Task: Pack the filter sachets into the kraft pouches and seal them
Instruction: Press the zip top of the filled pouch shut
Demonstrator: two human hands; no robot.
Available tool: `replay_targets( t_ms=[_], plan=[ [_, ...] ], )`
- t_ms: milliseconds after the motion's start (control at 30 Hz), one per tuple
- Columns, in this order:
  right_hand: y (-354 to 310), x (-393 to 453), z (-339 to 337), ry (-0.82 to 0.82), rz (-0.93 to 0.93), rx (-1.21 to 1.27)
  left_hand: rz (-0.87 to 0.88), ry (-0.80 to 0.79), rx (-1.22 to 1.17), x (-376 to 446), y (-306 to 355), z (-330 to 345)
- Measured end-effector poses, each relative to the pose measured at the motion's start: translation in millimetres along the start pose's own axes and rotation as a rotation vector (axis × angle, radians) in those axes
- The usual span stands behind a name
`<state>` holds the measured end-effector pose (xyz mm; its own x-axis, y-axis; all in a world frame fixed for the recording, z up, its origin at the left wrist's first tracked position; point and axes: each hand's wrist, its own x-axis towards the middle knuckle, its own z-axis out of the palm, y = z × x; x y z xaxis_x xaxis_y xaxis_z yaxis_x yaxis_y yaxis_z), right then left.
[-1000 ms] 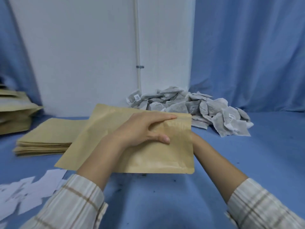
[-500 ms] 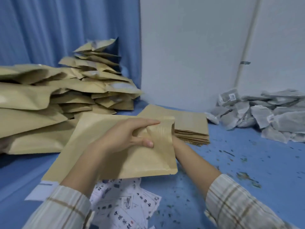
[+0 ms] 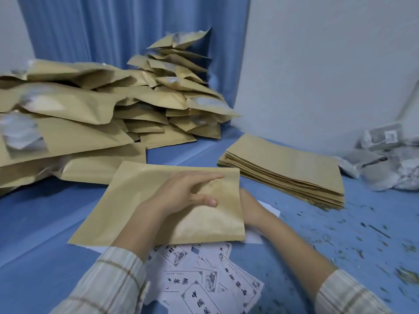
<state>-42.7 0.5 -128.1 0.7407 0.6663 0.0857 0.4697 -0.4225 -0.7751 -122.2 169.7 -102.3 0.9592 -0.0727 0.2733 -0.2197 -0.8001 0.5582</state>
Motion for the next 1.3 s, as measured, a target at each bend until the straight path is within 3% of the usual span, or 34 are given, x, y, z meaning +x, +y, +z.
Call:
replay_targets(
  t_ms=[133, 200, 267, 533, 633, 800, 1000, 1067, 1133, 1300],
  plan=[
    [44.0, -26.1, -46.2, 0.133, -0.031, -0.254, -0.033, -0.010, -0.023, 6.2, -1.0, 2.2],
    [64.0, -32.2, -61.5, 0.049, 0.085, -0.560, -0.041, -0.016, -0.050, 9.2, 0.2, 4.3],
    [74.9, -36.7, -67.1, 0.000, 0.161, -0.686, -0.053, -0.026, -0.065, 13.3, 2.1, 6.5],
    [60.1, -35.0, -84.5, 0.307, 0.128, -0.332, -0.065, -0.046, -0.113, 14.1, 8.0, 2.4],
    [55.5, -38.4, -92.8, 0.291, 0.069, -0.206, -0.066, -0.056, -0.125, 12.5, 10.4, -1.4],
    [39.2, -43.4, -100.7, 0.261, -0.118, -0.285, -0.072, -0.040, -0.146, 11.6, 17.1, -8.4],
    [-7.1, -47.6, -114.3, 0.530, -0.107, 0.297, -0.060, -0.005, -0.208, 10.0, 29.4, -21.5],
    [-21.6, -48.2, -115.7, 0.450, -0.064, 0.480, -0.045, 0.036, -0.226, 10.0, 37.8, -25.5],
    [-33.5, -47.8, -112.2, 0.309, -0.053, 0.507, -0.013, 0.070, -0.253, 11.7, 47.1, -29.3],
    [-68.2, -37.9, -112.9, 0.092, -0.248, -0.008, 0.104, 0.047, -0.362, 18.8, 73.5, -40.1]
  ],
)
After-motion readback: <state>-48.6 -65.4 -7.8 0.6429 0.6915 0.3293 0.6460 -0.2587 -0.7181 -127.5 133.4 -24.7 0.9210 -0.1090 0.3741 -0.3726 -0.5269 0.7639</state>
